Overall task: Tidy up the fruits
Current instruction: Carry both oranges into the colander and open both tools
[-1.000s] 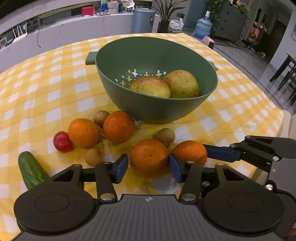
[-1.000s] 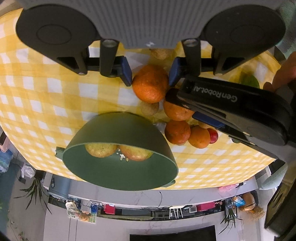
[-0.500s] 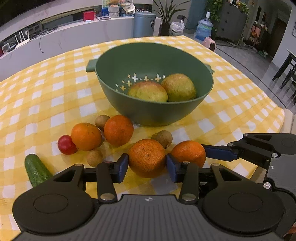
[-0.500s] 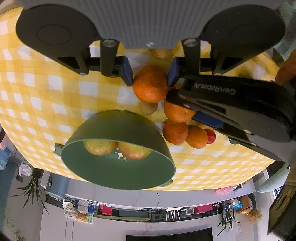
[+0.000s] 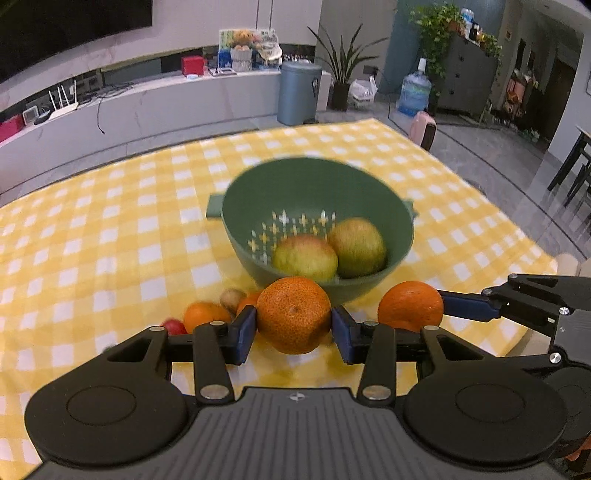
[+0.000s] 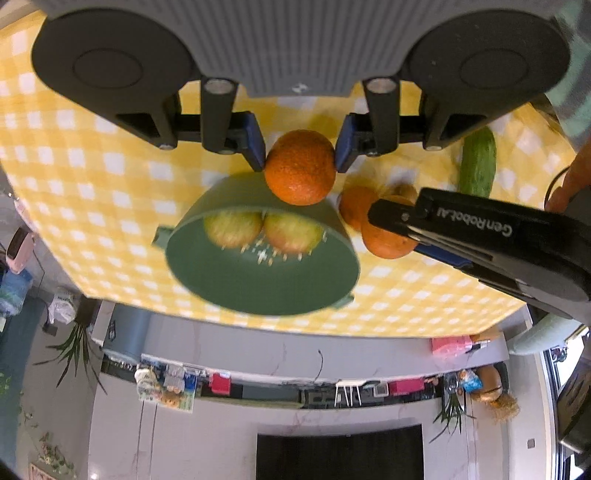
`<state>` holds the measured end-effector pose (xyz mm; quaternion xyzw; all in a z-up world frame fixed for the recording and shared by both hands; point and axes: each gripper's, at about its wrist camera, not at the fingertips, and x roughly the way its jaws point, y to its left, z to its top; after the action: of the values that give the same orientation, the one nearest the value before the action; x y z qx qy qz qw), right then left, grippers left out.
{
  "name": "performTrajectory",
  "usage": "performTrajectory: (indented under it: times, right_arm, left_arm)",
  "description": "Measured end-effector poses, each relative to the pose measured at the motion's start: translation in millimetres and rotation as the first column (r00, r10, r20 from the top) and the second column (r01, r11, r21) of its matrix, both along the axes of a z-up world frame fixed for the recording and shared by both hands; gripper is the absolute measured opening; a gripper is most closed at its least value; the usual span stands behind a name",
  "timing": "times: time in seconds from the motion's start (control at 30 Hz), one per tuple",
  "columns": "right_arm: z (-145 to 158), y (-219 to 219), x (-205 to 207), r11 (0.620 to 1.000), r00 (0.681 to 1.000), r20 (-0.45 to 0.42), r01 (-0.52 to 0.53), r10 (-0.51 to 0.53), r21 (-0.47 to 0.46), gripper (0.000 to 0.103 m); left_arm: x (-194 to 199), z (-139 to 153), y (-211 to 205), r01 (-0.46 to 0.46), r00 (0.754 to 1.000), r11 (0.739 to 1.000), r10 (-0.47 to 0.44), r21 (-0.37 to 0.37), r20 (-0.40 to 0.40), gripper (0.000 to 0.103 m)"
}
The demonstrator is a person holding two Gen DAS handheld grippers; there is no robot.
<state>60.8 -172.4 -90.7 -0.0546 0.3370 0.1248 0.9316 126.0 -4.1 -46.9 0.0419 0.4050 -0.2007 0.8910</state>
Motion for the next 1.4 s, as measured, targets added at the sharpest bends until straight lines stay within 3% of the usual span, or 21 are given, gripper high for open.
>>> performTrajectory:
  times: [0.23,0.43,0.9,1.4]
  right_arm:
    - [23,-11,12,1.0,0.999,0.054,0.005,-0.005,-0.007,0.038]
    - [32,-19,35,1.0,0.999,0.053,0.002,-0.002,-0.004,0.038]
    - [18,-28,99,1.0,1.0,-0.006,0.007,-0.007,-0.02,0.038]
    - [-3,-34,159,0.999,0.998,-0.057,-0.007,0.004,-0.052,0.038]
  left_arm:
    - [14,28,-6,0.017,0.999,1.0,-0.017,-0.017,0.036,0.05]
    - [40,34,-11,0.021,1.0,0.999,-0.021,-0.048,0.007,0.05]
    - [96,-4,-20,-0.019,0.992,1.0,0.015,-0.025,-0.129,0.05]
    - [137,-25,-31,-0.018,0.983,1.0,0.016,-0.009,-0.184,0.05]
